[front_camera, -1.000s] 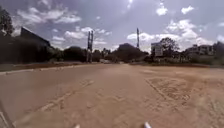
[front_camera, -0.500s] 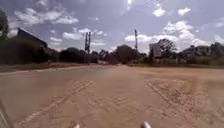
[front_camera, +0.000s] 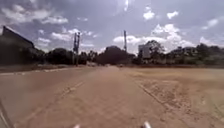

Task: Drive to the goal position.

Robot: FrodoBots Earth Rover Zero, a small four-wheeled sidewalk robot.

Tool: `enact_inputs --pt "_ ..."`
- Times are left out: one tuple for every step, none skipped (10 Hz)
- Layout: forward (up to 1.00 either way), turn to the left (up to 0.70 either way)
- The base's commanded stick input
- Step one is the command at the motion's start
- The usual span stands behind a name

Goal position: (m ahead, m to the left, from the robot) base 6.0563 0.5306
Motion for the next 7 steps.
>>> enact_inputs --pt "0.50 0.00" --pt "0.50 0.00" --pt "0.50 0.00" --pt "0.50 0.00" --pt "0.50 0.00" --pt "0.50 0.00" --pt "0.50 0.00"
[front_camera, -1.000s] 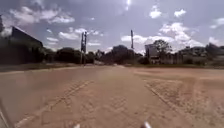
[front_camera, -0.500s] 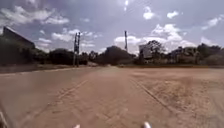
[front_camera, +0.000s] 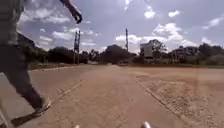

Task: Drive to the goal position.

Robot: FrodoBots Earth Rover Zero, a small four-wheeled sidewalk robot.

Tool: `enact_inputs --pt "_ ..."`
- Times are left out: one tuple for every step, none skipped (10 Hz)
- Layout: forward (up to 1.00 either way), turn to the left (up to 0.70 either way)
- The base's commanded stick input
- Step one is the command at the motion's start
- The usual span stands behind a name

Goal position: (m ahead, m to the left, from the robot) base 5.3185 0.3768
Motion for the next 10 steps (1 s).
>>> enact_inputs --pt "0.50 0.00" --pt "0.50 0.00" --pt "0.50 0.00" --pt "0.50 0.00" --pt "0.50 0.00" --pt "0.50 0.00" --pt "0.50 0.00" --pt "0.50 0.00" --pt "0.50 0.00" --pt "0.50 0.00"
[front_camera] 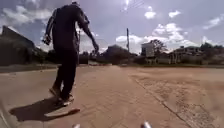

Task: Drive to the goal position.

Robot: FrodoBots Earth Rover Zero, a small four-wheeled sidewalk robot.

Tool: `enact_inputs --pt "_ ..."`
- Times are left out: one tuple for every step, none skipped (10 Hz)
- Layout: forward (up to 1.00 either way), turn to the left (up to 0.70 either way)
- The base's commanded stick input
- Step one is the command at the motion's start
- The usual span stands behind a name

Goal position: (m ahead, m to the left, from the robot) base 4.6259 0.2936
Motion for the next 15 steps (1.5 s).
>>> enact_inputs --pt "0.50 0.00" --pt "0.50 0.00" --pt "0.50 0.00" --pt "0.50 0.00" --pt "0.50 0.00" --pt "0.50 0.00" --pt "0.50 0.00" --pt "0.50 0.00" --pt "0.50 0.00" --pt "0.50 0.00" --pt "0.50 0.00" --pt "0.50 0.00" --pt "0.50 0.00" --pt "0.50 0.00" --pt "0.50 0.00"
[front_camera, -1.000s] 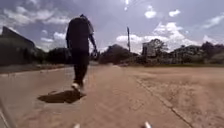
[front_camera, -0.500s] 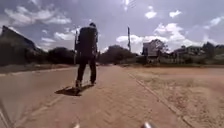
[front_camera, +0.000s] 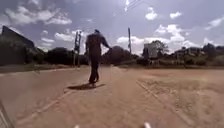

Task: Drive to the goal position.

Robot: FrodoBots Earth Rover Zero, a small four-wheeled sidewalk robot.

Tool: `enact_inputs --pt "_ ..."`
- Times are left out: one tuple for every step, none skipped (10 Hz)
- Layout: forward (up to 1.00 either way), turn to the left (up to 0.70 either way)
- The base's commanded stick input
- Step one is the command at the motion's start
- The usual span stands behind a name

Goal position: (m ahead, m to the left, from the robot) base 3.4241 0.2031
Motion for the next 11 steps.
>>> enact_inputs --pt "0.50 0.00" --pt "0.50 0.00" --pt "0.50 0.00" --pt "0.50 0.00" --pt "0.50 0.00" --pt "0.50 0.00" --pt "0.50 0.00" --pt "0.50 0.00" --pt "0.50 0.00" --pt "0.50 0.00" --pt "0.50 0.00"
